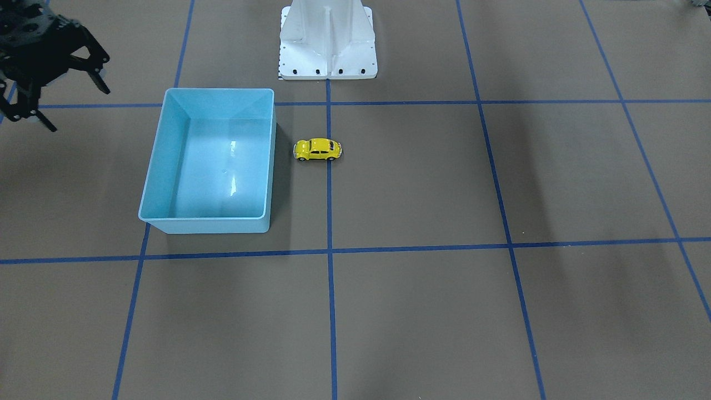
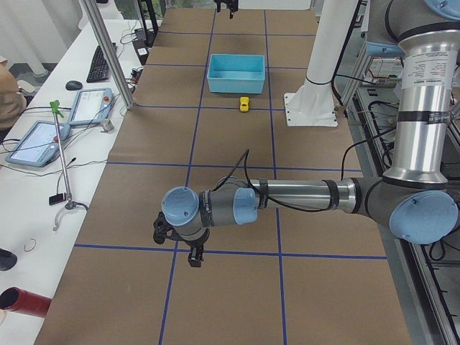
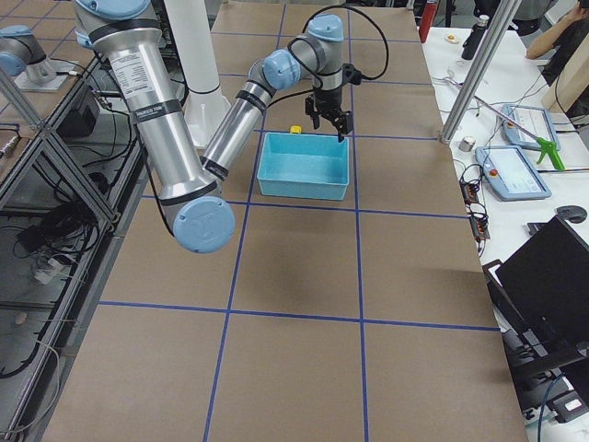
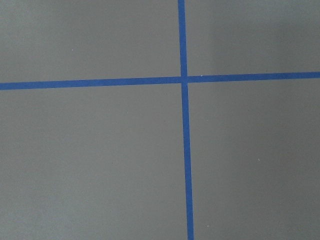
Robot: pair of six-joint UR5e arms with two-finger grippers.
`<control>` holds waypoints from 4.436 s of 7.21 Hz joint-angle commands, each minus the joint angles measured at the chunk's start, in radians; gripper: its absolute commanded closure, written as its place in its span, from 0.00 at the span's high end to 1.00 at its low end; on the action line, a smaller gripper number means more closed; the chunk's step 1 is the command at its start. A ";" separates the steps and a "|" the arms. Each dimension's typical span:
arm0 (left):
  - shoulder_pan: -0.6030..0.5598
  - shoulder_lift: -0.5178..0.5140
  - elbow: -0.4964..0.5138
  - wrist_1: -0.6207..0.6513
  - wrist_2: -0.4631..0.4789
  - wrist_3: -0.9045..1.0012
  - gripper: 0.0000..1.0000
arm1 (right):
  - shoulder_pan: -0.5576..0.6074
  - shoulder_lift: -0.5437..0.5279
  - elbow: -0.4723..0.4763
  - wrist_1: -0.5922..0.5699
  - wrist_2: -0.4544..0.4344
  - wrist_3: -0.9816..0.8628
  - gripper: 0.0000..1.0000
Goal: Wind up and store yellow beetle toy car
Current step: 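Move the right gripper over the stopped yellow car, then close the right gripper on the yellow car and lift it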
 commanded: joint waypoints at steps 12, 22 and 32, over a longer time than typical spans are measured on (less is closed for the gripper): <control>0.001 0.000 0.009 -0.002 0.004 0.007 1.00 | -0.624 0.265 -0.399 0.325 -0.356 0.015 1.00; 0.002 0.004 0.017 -0.028 0.006 0.000 1.00 | -0.683 0.295 -0.608 0.508 -0.437 0.023 1.00; 0.002 0.002 0.014 -0.028 0.006 -0.003 1.00 | -0.624 0.357 -0.409 0.282 -0.387 0.101 0.00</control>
